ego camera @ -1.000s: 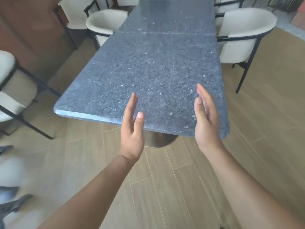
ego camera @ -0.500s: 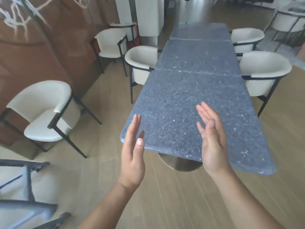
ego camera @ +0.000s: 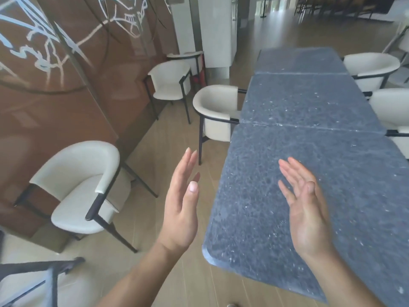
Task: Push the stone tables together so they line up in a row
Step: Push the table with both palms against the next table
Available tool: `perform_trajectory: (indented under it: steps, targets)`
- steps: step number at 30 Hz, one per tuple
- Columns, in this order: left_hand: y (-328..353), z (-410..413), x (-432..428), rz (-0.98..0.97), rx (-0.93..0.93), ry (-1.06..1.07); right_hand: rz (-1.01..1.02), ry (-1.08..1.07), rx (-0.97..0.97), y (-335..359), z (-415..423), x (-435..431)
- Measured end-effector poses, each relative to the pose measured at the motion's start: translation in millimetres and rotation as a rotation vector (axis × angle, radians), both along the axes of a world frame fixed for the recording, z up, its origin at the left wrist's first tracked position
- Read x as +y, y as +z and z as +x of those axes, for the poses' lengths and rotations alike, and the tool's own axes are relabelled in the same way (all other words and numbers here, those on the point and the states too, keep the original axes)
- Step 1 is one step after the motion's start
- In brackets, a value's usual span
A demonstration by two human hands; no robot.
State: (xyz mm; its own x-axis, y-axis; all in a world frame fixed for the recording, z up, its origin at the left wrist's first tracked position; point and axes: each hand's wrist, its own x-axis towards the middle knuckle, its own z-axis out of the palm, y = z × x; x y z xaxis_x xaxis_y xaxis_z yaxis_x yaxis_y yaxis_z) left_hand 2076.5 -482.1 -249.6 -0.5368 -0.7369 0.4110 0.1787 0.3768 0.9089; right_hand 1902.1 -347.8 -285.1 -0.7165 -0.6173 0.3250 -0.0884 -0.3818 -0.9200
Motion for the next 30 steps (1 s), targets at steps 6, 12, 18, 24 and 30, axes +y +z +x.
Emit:
perform_trajectory:
  steps: [6, 12, 18, 24, 30]
  targets:
    - [11, -18, -118, -0.012, 0.001, -0.059, 0.002, -0.009, 0.033, 15, -4, -112]
    - [-1, -39, -241, -0.001, -0.005, -0.229, 0.008, -0.147, 0.046, 7, 6, -217]
    - [-5, -51, -363, 0.041, 0.021, -0.477, 0.054, -0.377, 0.033, 0, 37, -306]
    - [-5, -96, -444, 0.048, 0.056, -0.672, 0.143, -0.525, 0.110, 10, 31, -370]
    - [-29, -186, -498, 0.066, 0.040, -0.841, 0.159, -0.679, 0.064, -26, -18, -420]
